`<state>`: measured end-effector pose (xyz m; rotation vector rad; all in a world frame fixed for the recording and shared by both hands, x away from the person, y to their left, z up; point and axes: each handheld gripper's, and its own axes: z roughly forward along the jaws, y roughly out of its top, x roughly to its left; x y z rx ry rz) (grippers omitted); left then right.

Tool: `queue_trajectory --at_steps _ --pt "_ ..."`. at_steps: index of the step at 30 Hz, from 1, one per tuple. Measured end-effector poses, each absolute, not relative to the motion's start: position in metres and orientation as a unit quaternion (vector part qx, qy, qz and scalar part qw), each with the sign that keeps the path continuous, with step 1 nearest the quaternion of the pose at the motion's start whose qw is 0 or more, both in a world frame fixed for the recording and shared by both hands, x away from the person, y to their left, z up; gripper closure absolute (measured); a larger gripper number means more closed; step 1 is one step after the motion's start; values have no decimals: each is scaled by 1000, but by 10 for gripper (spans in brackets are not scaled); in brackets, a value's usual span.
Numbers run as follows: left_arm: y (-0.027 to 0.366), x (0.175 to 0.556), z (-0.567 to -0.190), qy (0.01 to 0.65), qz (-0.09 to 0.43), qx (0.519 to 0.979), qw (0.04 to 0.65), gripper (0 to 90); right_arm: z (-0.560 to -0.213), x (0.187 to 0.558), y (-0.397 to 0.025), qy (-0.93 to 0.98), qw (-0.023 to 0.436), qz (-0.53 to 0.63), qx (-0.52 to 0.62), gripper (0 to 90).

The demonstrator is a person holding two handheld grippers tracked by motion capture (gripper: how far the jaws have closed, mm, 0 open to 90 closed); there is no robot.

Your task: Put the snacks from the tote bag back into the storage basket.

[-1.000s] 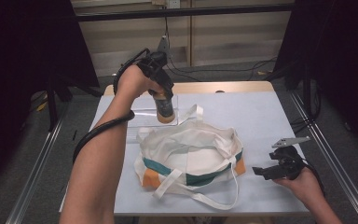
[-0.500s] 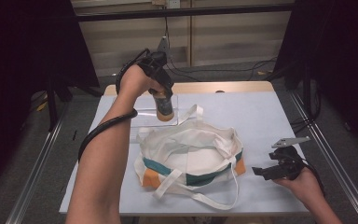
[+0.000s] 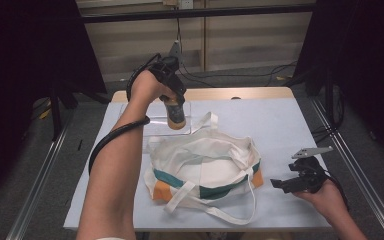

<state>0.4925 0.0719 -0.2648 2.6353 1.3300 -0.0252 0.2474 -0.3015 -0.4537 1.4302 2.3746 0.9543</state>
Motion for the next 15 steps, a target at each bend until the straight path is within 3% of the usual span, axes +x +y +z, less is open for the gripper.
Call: queue_trajectory --at_steps 15 --pt "67 493 -281 439 -18 894 86 306 -453 247 -301 806 104 323 485 51"
